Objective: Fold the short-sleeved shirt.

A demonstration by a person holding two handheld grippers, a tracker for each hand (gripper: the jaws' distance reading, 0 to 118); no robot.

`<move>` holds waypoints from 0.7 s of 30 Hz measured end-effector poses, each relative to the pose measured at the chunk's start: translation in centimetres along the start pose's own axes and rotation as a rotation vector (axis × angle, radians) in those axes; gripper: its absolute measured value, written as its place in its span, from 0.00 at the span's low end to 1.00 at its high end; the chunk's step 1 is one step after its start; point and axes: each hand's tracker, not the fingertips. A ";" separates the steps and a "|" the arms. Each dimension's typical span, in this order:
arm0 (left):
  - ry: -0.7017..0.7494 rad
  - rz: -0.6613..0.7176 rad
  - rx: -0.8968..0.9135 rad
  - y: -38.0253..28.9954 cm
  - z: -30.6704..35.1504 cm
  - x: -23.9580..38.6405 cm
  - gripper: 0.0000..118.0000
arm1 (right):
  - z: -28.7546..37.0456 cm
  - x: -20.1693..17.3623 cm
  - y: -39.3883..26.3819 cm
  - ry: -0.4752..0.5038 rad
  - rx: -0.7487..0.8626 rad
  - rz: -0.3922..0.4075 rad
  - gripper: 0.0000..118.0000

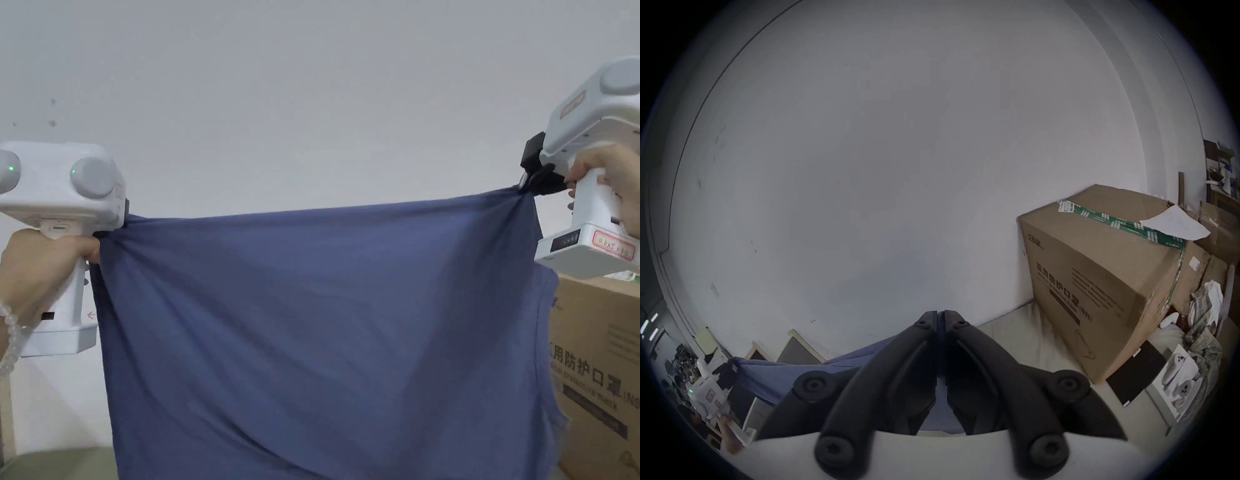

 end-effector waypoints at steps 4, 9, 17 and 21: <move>-0.016 -0.019 -0.027 -2.9 -1.4 0.5 0.02 | -2.2 1.6 -1.9 -0.035 -0.041 0.056 0.04; -0.009 -0.023 -0.141 -11.0 -4.8 1.9 0.02 | -7.3 4.8 -8.6 -0.083 -0.195 0.080 0.04; -0.022 -0.046 -0.484 -32.3 -9.8 5.5 0.02 | -18.4 12.6 -26.1 -0.215 -0.526 0.070 0.03; -0.007 -0.063 -0.617 -41.5 -12.6 6.5 0.02 | -21.9 16.4 -35.5 -0.272 -0.674 0.031 0.03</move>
